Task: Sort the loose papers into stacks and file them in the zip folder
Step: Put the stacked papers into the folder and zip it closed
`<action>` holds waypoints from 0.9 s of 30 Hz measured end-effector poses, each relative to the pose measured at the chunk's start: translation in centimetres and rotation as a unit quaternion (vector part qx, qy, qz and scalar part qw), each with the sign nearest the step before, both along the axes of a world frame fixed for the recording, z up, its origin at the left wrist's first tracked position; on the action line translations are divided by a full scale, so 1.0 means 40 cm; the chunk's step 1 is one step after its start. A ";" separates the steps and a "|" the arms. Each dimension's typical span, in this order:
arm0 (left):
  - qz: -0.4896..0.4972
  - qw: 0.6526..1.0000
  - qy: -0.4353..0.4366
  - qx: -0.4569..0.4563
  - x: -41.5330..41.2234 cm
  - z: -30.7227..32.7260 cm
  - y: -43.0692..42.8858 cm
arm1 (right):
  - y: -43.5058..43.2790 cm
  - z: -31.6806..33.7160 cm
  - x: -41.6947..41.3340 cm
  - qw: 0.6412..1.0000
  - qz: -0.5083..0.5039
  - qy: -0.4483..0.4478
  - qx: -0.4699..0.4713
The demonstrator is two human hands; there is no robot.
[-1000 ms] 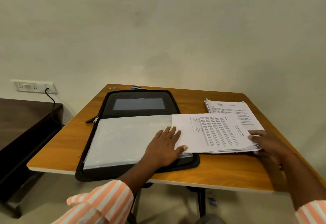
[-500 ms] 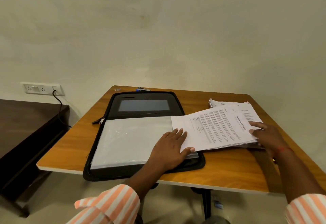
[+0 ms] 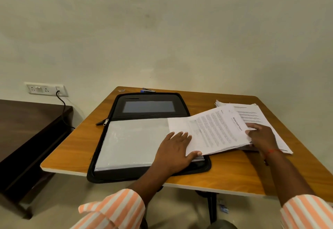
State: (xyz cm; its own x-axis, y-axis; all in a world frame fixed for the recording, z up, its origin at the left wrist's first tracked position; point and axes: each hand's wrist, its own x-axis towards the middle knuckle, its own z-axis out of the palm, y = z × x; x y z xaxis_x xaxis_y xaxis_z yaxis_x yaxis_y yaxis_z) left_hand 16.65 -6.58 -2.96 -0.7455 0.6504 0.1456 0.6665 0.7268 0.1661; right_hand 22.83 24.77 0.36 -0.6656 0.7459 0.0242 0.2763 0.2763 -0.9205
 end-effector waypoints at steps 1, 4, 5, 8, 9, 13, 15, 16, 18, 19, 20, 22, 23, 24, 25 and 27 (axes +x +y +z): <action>-0.001 1.000 0.005 -0.005 0.001 0.002 0.000 | 0.014 0.002 0.003 1.000 -0.012 0.008 0.011; -0.012 0.999 0.020 -0.038 0.001 0.006 0.007 | 0.027 0.002 0.007 1.000 -0.013 0.022 -0.012; -0.018 0.998 0.026 -0.047 0.001 0.007 0.012 | 0.019 0.002 0.008 1.000 -0.007 0.017 -0.019; -0.031 0.997 0.035 -0.060 0.005 0.005 0.019 | -0.016 -0.007 0.002 0.999 0.009 0.013 -0.044; -0.032 0.997 0.034 -0.059 0.007 0.005 0.020 | -0.028 -0.011 0.000 0.998 0.017 0.013 -0.053; -0.026 0.999 0.024 -0.037 0.012 0.010 0.016 | -0.083 -0.018 -0.016 0.995 0.059 0.011 -0.074; -0.031 0.999 0.029 -0.028 0.014 0.008 0.015 | -0.107 -0.021 -0.029 0.996 0.063 0.006 -0.055; -0.032 0.999 0.029 -0.025 0.014 0.006 0.015 | -0.118 -0.023 -0.036 0.998 0.054 0.005 -0.043; -0.030 0.999 0.013 -0.016 0.013 0.000 0.013 | -0.146 -0.033 -0.047 0.999 0.040 0.002 -0.026; -0.030 1.000 0.002 -0.009 0.012 -0.002 0.012 | -0.163 -0.039 -0.050 0.999 0.043 -0.001 -0.019; -0.031 1.000 -0.005 0.001 0.012 -0.003 0.011 | -0.179 -0.045 -0.051 0.999 0.053 -0.005 -0.012; -0.034 0.999 -0.010 0.017 0.016 -0.001 0.008 | -0.208 -0.055 -0.049 0.997 0.073 -0.017 0.007; -0.035 0.999 -0.010 0.022 0.018 0.000 0.007 | -0.216 -0.058 -0.046 0.997 0.075 -0.020 0.016; -0.033 0.999 -0.011 0.025 0.021 0.002 0.006 | -0.218 -0.061 -0.045 0.997 0.072 -0.018 0.022; -0.029 0.999 -0.014 0.027 0.024 0.003 0.006 | -0.215 -0.062 -0.042 0.998 0.064 -0.015 0.025; -0.021 0.999 -0.007 0.032 0.030 0.004 0.004 | -0.206 -0.062 -0.033 0.999 0.040 -0.014 0.023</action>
